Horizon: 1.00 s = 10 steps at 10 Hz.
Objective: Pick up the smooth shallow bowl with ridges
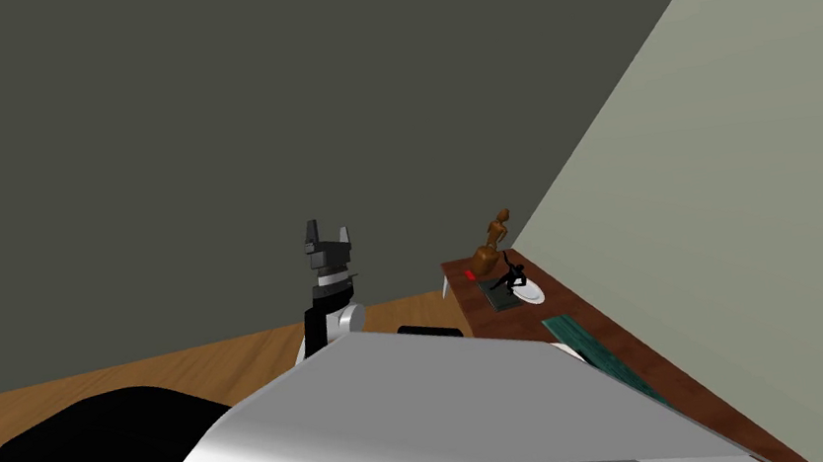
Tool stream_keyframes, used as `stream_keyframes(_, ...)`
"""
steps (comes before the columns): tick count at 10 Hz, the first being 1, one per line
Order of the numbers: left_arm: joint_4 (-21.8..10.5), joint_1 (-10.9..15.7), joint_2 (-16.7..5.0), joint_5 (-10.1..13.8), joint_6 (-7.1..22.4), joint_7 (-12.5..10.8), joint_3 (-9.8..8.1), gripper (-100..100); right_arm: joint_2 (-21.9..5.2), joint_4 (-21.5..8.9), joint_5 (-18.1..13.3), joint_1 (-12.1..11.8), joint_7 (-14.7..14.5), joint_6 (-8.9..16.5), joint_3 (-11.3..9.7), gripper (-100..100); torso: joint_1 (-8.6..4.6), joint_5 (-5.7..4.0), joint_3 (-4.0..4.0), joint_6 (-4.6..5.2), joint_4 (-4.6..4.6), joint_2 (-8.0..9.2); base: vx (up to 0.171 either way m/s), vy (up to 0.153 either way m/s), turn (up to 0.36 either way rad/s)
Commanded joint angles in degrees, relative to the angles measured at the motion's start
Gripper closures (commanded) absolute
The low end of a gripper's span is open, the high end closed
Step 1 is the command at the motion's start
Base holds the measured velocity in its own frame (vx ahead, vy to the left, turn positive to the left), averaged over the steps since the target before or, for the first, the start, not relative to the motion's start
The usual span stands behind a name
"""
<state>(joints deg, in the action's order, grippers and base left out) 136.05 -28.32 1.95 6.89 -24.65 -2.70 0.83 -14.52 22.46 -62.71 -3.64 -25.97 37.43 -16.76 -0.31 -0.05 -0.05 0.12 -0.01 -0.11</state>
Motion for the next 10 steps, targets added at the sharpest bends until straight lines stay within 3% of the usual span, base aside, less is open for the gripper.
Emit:
stream_keyframes(1, 0.0, 0.0, 0.0, 0.0, 0.0, 0.0, 0.00, 0, 0.3, 2.0, 0.3, -1.2, -0.9, 1.0, 0.2, -100, 0.00, 0.00, 0.00, 0.00, 0.00, 0.00, 0.001, -0.072, 0.007)
stream_keyframes(2, 0.0, 0.0, 0.0, 0.0, 0.0, 0.0, 0.00, 0, 0.3, 1.3, 0.2, -0.7, -0.5, 0.7, 0.2, -100, -0.04, -0.01, 0.01, 0.01, 0.00, 0.02, -0.001, -0.028, 0.004)
stream_keyframes(3, 0.0, 0.0, 0.0, 0.0, 0.0, 0.0, 0.00, 0, 0.3, 1.5, 0.3, -0.8, -0.7, 0.8, 0.2, 100, 0.09, 0.01, 0.01, 0.00, 0.00, 0.02, 0.000, -0.006, 0.001)
stream_keyframes(7, 0.0, 0.0, 0.0, 0.0, 0.0, 0.0, 0.01, 0, 0.3, 1.4, 0.2, -0.8, -0.7, 0.8, 0.2, 100, 0.25, 0.06, 0.02, 0.01, 0.01, 0.03, 0.000, 0.000, 0.000)
stream_keyframes(8, 0.0, 0.0, 0.0, 0.0, 0.0, 0.0, 0.01, 0, 0.3, 1.4, 0.2, -0.8, -0.7, 0.8, 0.2, 0, 0.27, 0.08, 0.02, 0.01, 0.01, 0.03, 0.000, 0.000, 0.000)
stream_keyframes(9, 0.0, 0.0, 0.0, 0.0, 0.0, 0.0, 0.01, 0, -1.7, 1.6, 1.3, -1.0, -1.6, -1.1, 0.6, 100, 0.28, 0.08, 0.02, 0.01, 0.01, 0.03, -0.008, 0.080, 0.009)
stream_keyframes(10, 0.0, 0.0, 0.0, 0.0, 0.0, 0.0, 0.01, 0, -1.7, 1.6, 1.3, -1.0, -1.6, -1.1, 0.6, 100, 0.52, 0.15, 0.03, 0.02, 0.01, 0.06, -0.011, 0.108, -0.012)
